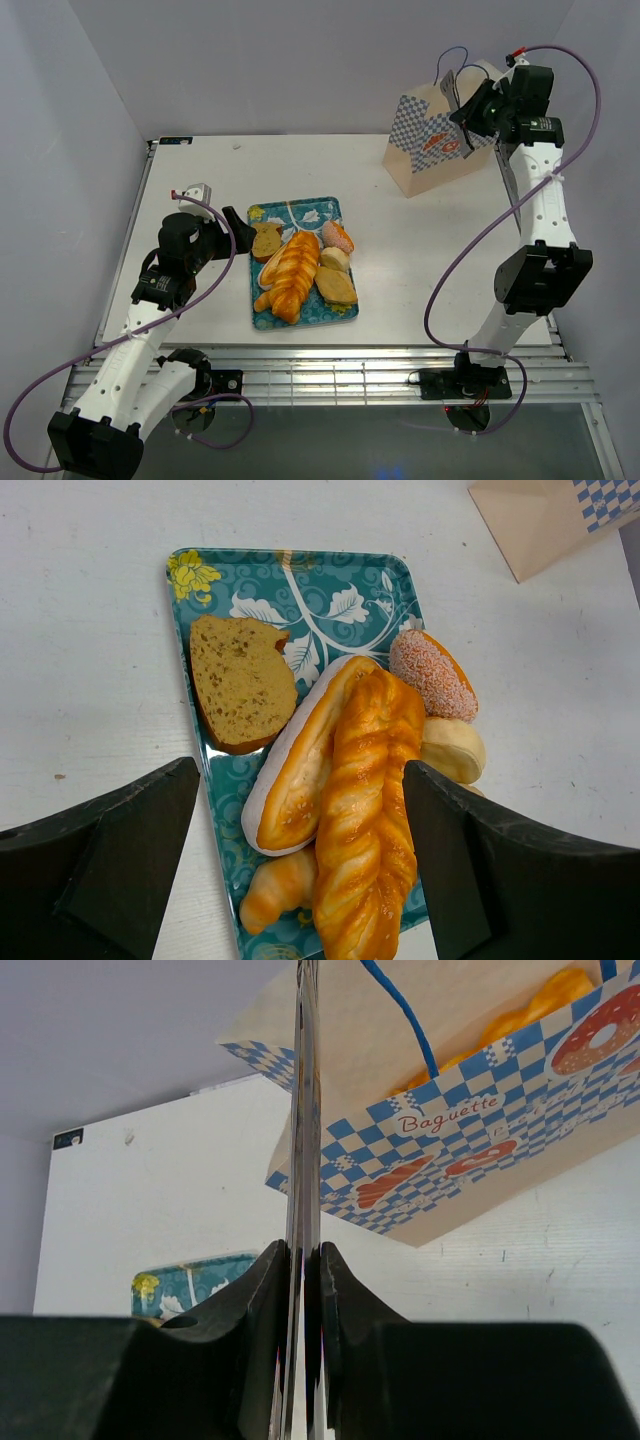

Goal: Place the fake bread into the paper bag

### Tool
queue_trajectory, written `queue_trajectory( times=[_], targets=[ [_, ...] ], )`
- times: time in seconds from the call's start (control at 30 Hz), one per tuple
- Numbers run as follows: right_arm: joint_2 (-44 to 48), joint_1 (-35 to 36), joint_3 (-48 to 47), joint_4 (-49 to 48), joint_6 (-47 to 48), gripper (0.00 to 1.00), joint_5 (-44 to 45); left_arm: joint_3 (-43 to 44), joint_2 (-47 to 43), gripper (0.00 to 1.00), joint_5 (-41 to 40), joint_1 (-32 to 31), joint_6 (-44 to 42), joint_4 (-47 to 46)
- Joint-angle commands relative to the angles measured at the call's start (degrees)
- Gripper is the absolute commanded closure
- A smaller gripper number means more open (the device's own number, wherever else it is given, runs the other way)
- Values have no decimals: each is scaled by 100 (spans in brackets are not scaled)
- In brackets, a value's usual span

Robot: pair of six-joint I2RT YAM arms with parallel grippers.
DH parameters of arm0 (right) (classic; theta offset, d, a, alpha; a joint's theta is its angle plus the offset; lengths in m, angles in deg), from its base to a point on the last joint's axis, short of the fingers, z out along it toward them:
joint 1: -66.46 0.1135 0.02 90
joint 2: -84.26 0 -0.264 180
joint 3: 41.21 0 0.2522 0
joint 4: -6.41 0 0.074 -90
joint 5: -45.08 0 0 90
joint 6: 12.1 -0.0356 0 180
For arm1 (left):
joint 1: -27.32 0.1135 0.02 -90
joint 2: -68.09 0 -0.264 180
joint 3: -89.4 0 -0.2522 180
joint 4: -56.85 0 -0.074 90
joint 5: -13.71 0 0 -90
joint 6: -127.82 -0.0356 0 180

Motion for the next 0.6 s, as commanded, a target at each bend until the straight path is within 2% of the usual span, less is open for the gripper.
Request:
queue_trajectory(
  times=[0.0, 0.2, 0.43, 0.57],
  targets=[
    [408, -25, -366, -219, -9, 80, -283, -33, -40, 7, 60, -2, -8, -108],
    [838, -25, -15, -411, 62, 72, -739, -33, -57, 7, 43, -2, -17, -117],
    [2024, -7, 1618, -1141, -43, 69, -1293, -24, -66, 6, -45, -11, -35, -91],
    [2736, 107, 2970, -1703, -237, 69, -1461, -24, -92, 5, -115, -2, -26, -73]
  ],
)
